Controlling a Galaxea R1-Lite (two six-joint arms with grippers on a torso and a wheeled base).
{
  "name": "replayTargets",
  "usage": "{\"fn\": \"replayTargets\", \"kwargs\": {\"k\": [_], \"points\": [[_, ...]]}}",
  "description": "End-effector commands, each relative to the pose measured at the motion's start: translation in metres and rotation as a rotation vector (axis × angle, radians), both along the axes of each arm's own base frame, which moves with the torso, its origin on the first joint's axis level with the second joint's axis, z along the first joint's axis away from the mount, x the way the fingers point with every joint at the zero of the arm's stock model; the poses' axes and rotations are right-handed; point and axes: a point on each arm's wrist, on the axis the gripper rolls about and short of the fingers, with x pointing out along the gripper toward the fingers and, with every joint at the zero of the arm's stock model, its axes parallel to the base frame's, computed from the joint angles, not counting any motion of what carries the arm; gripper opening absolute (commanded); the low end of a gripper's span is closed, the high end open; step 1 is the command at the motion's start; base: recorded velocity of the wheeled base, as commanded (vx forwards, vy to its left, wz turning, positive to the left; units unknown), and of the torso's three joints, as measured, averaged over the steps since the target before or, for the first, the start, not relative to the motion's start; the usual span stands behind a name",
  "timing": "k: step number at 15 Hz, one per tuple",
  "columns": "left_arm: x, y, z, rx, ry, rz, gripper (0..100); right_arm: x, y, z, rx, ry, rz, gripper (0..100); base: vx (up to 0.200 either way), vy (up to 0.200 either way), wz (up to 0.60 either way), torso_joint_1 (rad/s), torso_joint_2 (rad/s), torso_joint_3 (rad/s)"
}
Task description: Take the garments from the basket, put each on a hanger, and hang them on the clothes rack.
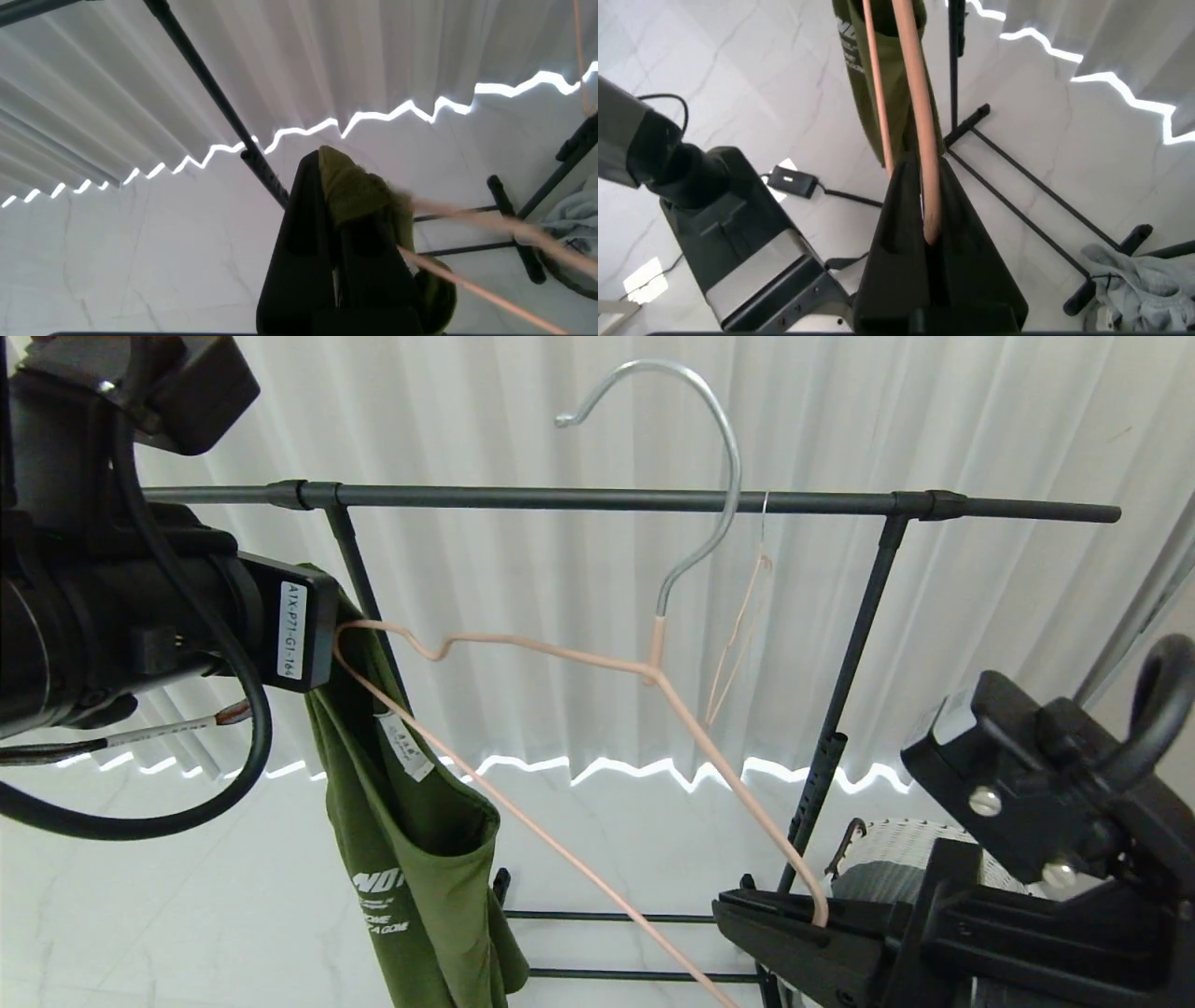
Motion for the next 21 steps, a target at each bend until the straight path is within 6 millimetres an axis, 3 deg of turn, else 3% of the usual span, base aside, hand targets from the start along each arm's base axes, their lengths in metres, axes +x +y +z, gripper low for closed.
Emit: {"fn": "replayTargets", "kwargs": {"k": [1, 8, 12, 21], "points": [[-0.002, -0.001, 0.000, -0.002, -0.002, -0.009, 0, 0.012, 0.014, -0.007, 0.004, -0.002, -0.038, 0, 0.000, 0.000, 0.00, 0.000, 0.00, 0.000], [-0.012, -0.012, 0.003, -0.046, -0.006, -0.072, 0, 0.028, 0.059, -0.016, 0.025, -0.003, -0.055, 0, 0.000, 0.000, 0.00, 0.000, 0.00, 0.000], [-0.022, -0.020, 0.007, -0.062, -0.015, -0.139, 0, 0.042, 0.074, -0.018, 0.027, -0.002, -0.080, 0, 0.000, 0.000, 0.00, 0.000, 0.00, 0.000], [-0.053, -0.046, 0.007, -0.107, -0.001, -0.336, 0, 0.048, 0.074, -0.006, 0.062, -0.018, -0.079, 0, 0.000, 0.000, 0.00, 0.000, 0.00, 0.000]]}}
